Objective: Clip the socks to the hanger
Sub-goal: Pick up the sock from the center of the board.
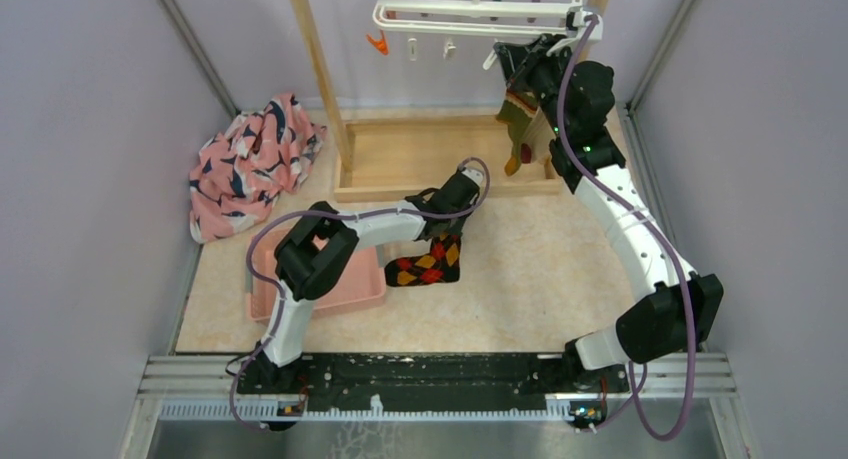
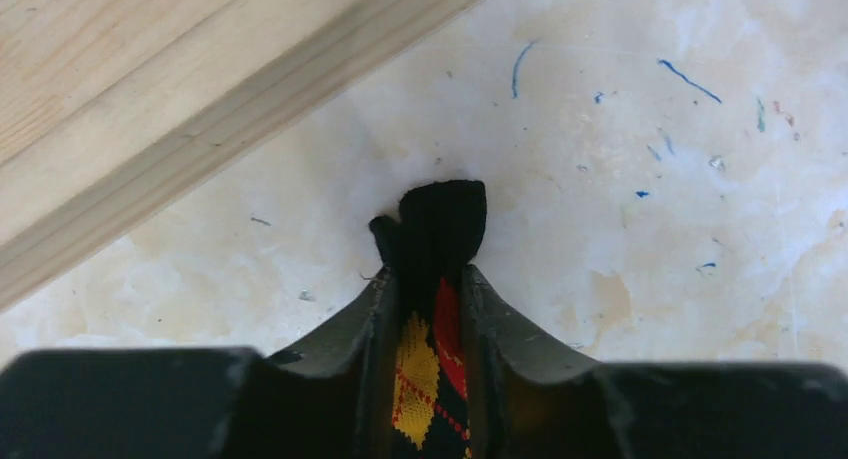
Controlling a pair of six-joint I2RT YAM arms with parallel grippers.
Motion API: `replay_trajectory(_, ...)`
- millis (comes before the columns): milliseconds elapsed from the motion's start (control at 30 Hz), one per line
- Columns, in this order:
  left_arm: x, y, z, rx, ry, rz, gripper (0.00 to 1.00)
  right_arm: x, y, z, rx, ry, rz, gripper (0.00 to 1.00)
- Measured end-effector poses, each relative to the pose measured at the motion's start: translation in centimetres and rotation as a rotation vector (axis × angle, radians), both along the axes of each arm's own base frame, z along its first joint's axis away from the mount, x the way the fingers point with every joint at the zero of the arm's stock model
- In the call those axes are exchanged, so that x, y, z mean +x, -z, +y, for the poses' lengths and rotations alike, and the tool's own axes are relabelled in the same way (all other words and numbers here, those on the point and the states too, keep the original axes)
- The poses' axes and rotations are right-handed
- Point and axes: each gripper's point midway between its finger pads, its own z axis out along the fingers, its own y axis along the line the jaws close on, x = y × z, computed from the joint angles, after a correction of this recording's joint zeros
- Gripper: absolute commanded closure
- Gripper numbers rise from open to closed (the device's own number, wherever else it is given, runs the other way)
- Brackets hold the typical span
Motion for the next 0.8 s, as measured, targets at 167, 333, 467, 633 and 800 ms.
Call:
replay_trajectory(167,0.2,0.1,0.7,0.014,-0.028,-0.018,1.00,0.0,0.0,0.0,0.000,0.000,-0.002,1.00)
replay_trajectory(333,-1.8,-0.3,2.5,-0.032,-0.010,-0.035,1.00,0.0,-0.1,0.0,0.001,-0.001,-0.002,1.00)
replay_trajectory(467,-4.5,-1.4,5.0,-0.056,0.036,-0.046,1.00,0.0,-0.1,0.0,0.004,-0.005,-0.001,1.00)
replay_trajectory(633,-4.5,-8.5,4.3,-0.216,0.126,-0.229,1.00,-0.1,0.0,0.1,0.005,-0.011,0.000,1.00)
replay_trajectory(800,-3.7,-19.5,2.4,-0.436,0.240,-0.569,1.00,-0.3,-0.2,0.2,0.004,-0.020,-0.003,1.00)
